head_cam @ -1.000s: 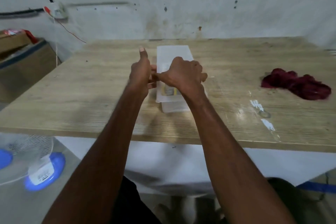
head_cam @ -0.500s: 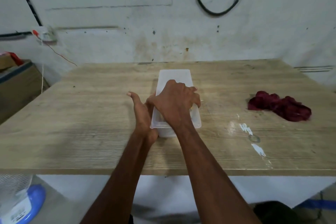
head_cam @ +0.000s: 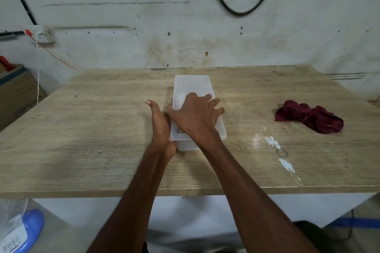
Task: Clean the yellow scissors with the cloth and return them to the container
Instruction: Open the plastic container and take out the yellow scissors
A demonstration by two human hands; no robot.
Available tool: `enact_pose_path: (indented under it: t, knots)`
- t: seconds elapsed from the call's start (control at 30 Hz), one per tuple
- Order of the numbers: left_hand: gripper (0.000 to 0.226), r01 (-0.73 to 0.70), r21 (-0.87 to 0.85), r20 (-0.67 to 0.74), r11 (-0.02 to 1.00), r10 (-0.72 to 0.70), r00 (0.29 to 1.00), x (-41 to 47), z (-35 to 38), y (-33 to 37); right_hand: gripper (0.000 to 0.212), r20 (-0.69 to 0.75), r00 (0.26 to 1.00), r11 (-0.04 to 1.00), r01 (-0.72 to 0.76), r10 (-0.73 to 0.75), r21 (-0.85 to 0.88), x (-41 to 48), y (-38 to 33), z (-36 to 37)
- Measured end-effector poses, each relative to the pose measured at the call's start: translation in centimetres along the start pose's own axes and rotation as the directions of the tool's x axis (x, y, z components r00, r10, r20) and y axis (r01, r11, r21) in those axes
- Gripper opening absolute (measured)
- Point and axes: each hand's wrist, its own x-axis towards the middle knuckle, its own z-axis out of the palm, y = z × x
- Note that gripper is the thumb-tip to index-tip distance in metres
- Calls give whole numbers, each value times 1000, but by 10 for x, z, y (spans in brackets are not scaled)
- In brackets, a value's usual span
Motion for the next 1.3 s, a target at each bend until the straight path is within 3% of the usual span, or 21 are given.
enact_pose_path:
  t: [0.1, 0.17, 0.23, 0.43, 0.73, 0.87, 1.0, 1.17, 1.3]
  knots:
    - [109, 32, -51, 59, 998, -29, 998, -2, -4, 3, 82, 114, 980, 987, 159, -163, 38, -18, 23, -7]
    - [112, 52, -81, 102, 995, -43, 994, -5, -4, 5, 108, 179, 953, 967, 254, -244, -34, -31, 33, -9]
    - [114, 64, -118, 133, 991, -48, 990, -8, -3, 7, 118, 182, 934, 930, 336, -308, -152, -35, 37, -6]
    - [120, 36, -155, 111, 987, -19, 994, -10, -2, 6, 100, 90, 860, 794, 500, -502, -347, -37, 45, 11]
    - [116, 5, -159, 65, 987, 5, 998, -5, 1, 1, 91, 138, 833, 743, 542, -536, -393, -44, 45, 14]
    - [107, 27, -150, 127, 988, -7, 992, -4, 1, -3, 73, -11, 861, 840, 494, -509, -226, -45, 34, 3]
    - [56, 28, -118, 79, 993, -19, 997, -12, -2, -4, 69, -187, 862, 882, 461, -471, -93, -39, 17, -2]
    - [27, -30, 358, -92, 933, 67, 994, -12, 9, 14, 57, -451, 793, 896, 443, -410, -35, -38, 22, 11]
    - [25, -51, 460, -80, 886, 99, 992, -15, 25, 20, 44, -573, 752, 904, 426, -326, 45, -32, 27, 4]
